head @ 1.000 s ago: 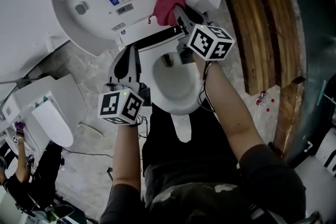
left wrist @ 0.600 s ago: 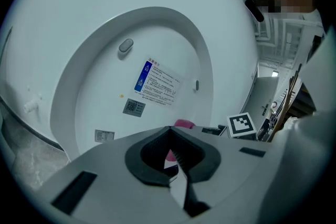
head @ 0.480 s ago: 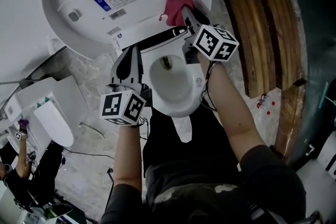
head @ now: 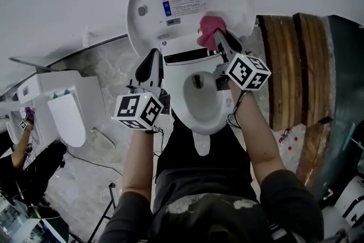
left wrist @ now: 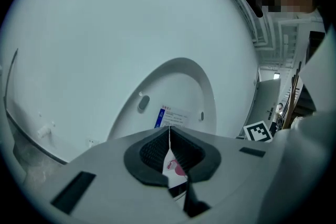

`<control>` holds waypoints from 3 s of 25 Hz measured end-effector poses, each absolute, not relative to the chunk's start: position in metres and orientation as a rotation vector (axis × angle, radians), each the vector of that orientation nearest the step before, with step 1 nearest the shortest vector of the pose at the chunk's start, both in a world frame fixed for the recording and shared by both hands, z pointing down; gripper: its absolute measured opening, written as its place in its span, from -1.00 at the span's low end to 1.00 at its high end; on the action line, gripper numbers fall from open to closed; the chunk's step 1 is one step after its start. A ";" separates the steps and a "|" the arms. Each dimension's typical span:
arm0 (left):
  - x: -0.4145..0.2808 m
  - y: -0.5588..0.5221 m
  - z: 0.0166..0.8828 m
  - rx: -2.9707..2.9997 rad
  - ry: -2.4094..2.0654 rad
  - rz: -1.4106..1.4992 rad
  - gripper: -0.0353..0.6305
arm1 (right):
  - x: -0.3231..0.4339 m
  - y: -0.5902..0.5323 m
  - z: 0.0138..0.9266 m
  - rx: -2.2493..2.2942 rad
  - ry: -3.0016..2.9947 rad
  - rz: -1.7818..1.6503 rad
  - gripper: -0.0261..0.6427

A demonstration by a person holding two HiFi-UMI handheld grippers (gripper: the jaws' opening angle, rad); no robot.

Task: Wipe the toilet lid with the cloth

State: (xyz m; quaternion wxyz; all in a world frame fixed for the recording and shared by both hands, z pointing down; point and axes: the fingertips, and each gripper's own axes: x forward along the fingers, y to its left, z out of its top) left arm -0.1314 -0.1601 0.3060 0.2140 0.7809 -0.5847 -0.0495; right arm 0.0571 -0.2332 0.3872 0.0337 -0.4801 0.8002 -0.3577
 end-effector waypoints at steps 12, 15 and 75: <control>-0.198 -0.183 0.233 2.304 -1.559 -0.190 -0.86 | -0.019 -0.223 0.269 -1.316 2.588 -0.923 -0.72; -0.198 -0.197 0.222 2.348 -1.495 -0.207 -0.73 | -0.022 -0.225 0.252 -1.328 2.586 -0.893 -0.72; -0.095 -0.033 0.284 2.520 -1.560 0.146 0.09 | 0.061 -0.014 0.327 -1.342 2.579 -1.076 -0.72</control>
